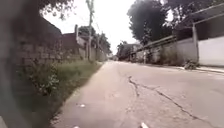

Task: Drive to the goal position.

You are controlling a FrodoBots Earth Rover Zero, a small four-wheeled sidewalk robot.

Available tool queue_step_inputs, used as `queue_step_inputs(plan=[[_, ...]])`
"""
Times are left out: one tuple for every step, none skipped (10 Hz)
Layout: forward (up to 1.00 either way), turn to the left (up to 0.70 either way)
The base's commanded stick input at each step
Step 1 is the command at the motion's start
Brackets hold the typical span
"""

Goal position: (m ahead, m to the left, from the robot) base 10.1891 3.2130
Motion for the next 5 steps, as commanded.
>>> queue_step_inputs(plan=[[0.7, 0.0], [0.7, 0.0], [0.7, 0.0], [0.7, 0.0], [0.7, 0.0]])
